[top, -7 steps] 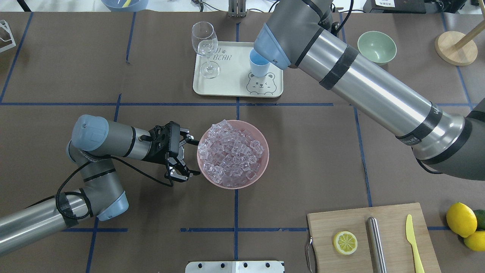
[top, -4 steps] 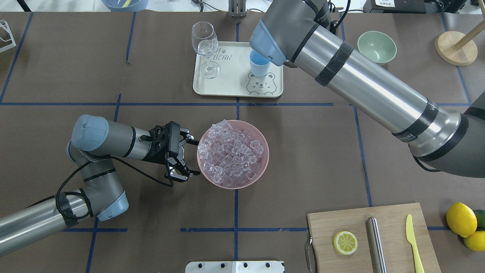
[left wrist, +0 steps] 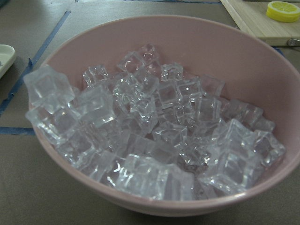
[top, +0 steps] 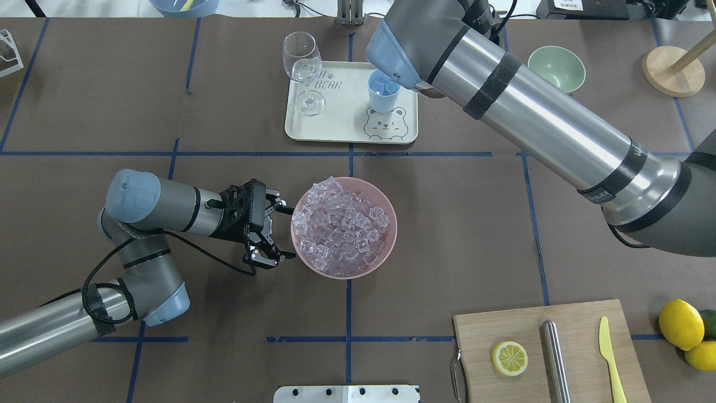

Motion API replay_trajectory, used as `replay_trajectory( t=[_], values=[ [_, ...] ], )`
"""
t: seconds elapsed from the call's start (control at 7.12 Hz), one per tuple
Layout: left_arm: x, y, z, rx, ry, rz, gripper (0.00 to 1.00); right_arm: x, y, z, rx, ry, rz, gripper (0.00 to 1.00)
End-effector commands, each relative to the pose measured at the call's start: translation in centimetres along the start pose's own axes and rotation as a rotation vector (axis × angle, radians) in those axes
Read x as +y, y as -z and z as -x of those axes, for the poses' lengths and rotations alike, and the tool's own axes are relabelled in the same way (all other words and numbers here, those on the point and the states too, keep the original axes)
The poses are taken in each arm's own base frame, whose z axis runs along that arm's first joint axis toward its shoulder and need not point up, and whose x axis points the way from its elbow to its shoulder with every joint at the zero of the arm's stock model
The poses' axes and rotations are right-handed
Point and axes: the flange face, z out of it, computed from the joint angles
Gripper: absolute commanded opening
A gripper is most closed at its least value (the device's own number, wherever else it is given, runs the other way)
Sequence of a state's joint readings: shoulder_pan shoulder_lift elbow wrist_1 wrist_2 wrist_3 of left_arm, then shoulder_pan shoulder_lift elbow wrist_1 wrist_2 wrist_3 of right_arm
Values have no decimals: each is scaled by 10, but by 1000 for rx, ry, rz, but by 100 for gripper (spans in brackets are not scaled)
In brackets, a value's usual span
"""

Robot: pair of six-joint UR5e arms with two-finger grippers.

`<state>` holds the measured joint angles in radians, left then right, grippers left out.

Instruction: Put ice in cup with scoop

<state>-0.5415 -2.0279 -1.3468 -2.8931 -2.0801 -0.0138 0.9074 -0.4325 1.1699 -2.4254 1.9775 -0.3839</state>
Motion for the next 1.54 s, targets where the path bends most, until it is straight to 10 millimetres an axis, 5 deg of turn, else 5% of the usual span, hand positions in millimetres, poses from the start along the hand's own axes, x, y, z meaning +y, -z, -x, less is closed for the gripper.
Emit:
replay_trajectory(
  t=[0.0, 0.56, 0.84, 1.12, 1.4],
  values=[
    [0, 0, 0, 0, 0, 0, 100, 1, 3, 0, 0, 5, 3, 0],
    [0, 0, 0, 0, 0, 0, 100, 14, 15, -20, -67, -55, -45, 0],
    [0, 1, 1, -3, 2, 0, 100, 34, 32, -40, -203, -289, -116, 0],
    [-1, 2, 1, -4, 2, -5, 100, 73, 33, -54, -258, -411, -188, 0],
    [-3, 6, 2, -7, 23, -32, 100, 132, 8, -66, -266, -428, -251, 0]
  ],
)
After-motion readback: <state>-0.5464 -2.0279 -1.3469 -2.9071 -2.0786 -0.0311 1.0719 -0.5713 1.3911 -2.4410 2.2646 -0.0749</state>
